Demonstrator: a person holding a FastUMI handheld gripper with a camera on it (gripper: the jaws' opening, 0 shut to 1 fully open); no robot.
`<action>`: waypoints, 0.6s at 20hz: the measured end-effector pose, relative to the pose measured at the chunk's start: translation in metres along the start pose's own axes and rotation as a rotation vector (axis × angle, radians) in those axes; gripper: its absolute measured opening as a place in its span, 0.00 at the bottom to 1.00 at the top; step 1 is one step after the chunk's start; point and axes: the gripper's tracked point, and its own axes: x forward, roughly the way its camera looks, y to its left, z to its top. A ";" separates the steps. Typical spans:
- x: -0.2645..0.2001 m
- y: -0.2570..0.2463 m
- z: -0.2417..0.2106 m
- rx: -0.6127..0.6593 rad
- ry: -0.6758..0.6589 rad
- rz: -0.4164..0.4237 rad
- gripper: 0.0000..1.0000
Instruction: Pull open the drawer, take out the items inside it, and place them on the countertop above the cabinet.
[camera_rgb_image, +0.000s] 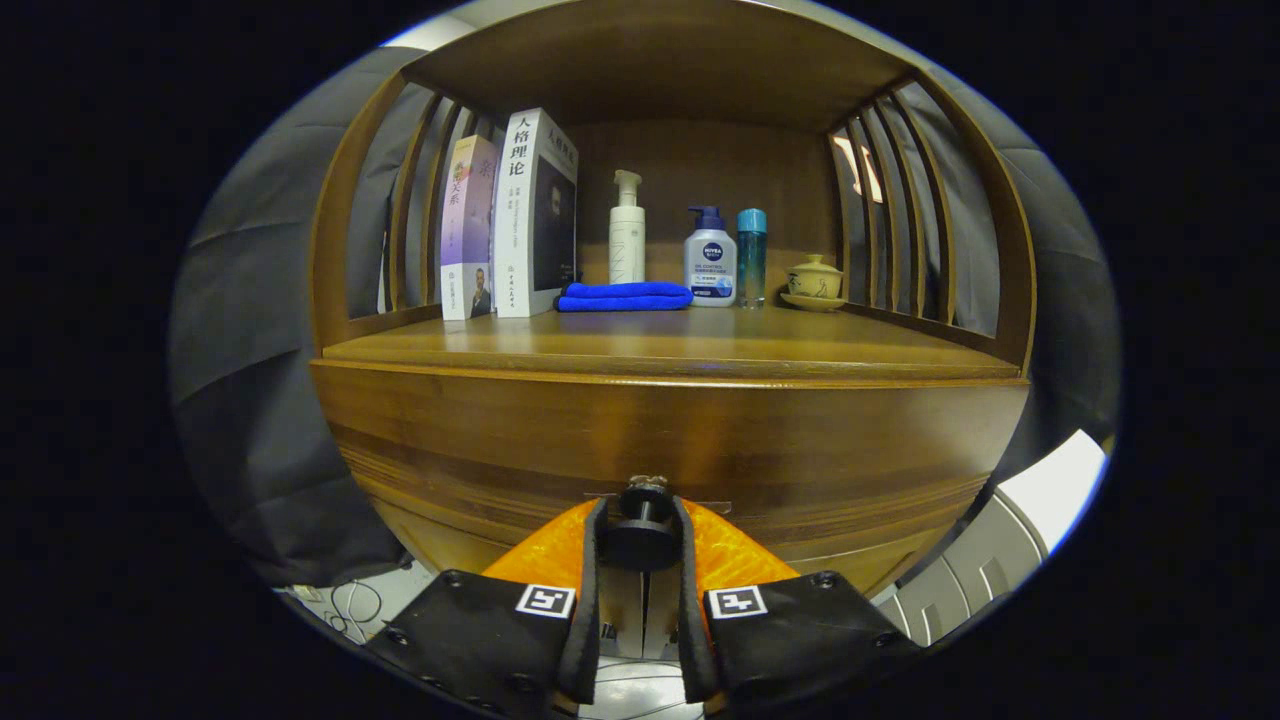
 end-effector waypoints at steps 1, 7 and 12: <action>0.004 0.000 0.000 0.004 0.008 0.011 0.29; -0.011 0.000 -0.004 0.015 0.009 0.010 0.29; -0.039 0.001 -0.014 0.022 0.007 0.010 0.29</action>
